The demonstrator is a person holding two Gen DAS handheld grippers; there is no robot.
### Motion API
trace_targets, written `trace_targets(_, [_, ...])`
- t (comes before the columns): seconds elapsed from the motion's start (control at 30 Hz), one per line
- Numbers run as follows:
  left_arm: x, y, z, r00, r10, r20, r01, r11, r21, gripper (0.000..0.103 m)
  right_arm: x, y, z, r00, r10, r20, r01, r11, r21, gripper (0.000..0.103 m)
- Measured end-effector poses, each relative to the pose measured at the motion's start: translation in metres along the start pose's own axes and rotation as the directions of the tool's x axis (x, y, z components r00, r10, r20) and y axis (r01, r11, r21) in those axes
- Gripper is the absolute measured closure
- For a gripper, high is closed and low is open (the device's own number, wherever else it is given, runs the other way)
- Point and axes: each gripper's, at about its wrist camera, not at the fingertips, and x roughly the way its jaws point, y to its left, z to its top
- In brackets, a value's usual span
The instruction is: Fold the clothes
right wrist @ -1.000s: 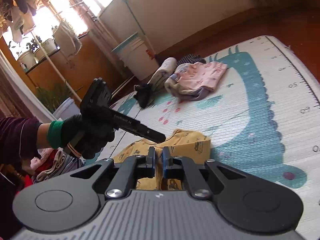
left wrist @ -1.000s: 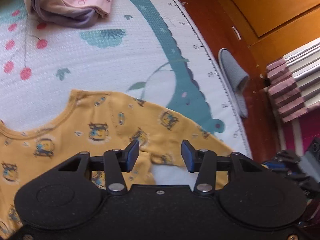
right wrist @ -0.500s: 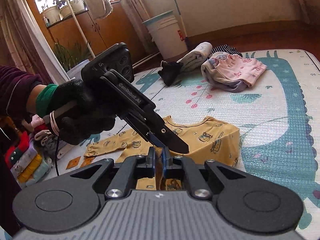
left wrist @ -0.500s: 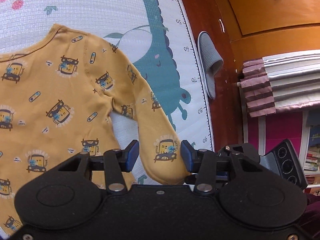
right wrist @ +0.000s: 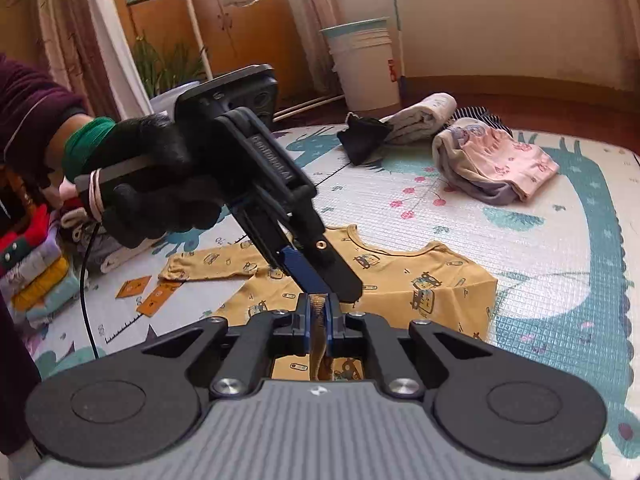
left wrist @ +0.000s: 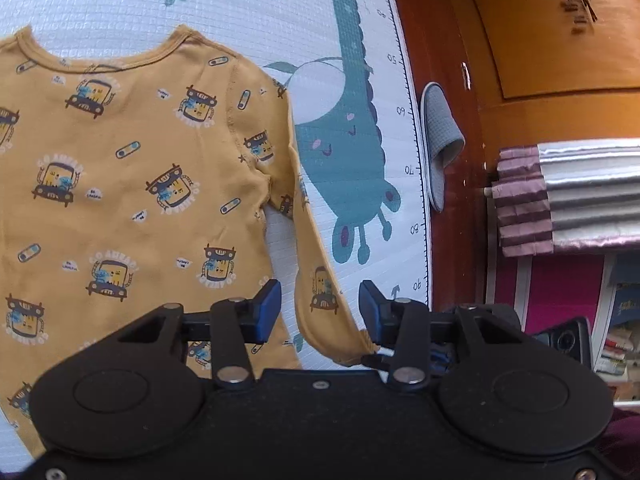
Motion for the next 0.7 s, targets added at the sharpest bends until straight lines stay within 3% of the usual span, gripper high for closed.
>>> trace_targets(0.1, [0.006, 0.000, -0.006, 1.000, 0.003, -0.015, -0.003, 1.000, -0.003, 0.070, 0.002, 0.018, -0.001, 1.000, 0.000, -0.002, 0.000, 0.995, -0.103, 0.094])
trace_targets(0.13, [0.008, 0.000, -0.009, 1.000, 0.003, -0.025, -0.003, 1.000, 0.004, 0.075, 0.003, 0.022, -0.002, 1.000, 0.003, -0.002, -0.003, 0.992, -0.127, 0.094])
trace_targets(0.2, [0.011, -0.007, -0.015, 0.999, 0.033, -0.038, -0.031, 0.997, 0.071, 0.097, 0.006, 0.030, -0.003, 1.000, 0.000, -0.004, 0.000, 0.986, -0.170, 0.094])
trace_targets(0.3, [0.009, -0.013, -0.020, 0.997, 0.067, -0.044, -0.059, 0.985, 0.159, 0.103, 0.009, 0.036, -0.006, 1.000, 0.018, -0.011, -0.019, 0.983, -0.183, 0.094])
trace_targets(0.4, [-0.003, -0.021, -0.021, 0.995, 0.099, -0.013, -0.093, 0.961, 0.260, 0.103, 0.006, 0.043, -0.005, 1.000, 0.020, 0.011, -0.017, 0.980, -0.200, 0.091])
trace_targets(0.43, [-0.009, -0.022, -0.021, 0.994, 0.112, 0.005, -0.109, 0.951, 0.289, 0.103, 0.003, 0.043, -0.005, 1.000, 0.019, 0.018, -0.015, 0.979, -0.205, 0.087])
trace_targets(0.5, [-0.020, -0.025, -0.019, 0.990, 0.140, 0.031, -0.142, 0.931, 0.338, 0.103, -0.002, 0.043, -0.006, 0.999, 0.017, 0.029, -0.010, 0.977, -0.213, 0.069])
trace_targets(0.6, [-0.039, -0.025, -0.013, 0.984, 0.162, 0.077, -0.179, 0.914, 0.365, 0.103, 0.005, 0.025, -0.021, 0.995, -0.073, -0.065, 0.065, 0.991, -0.114, 0.066])
trace_targets(0.7, [-0.057, -0.021, -0.003, 0.979, 0.165, 0.120, -0.197, 0.913, 0.357, 0.103, 0.022, 0.000, -0.045, 0.961, -0.135, -0.241, 0.152, 0.987, 0.051, 0.065])
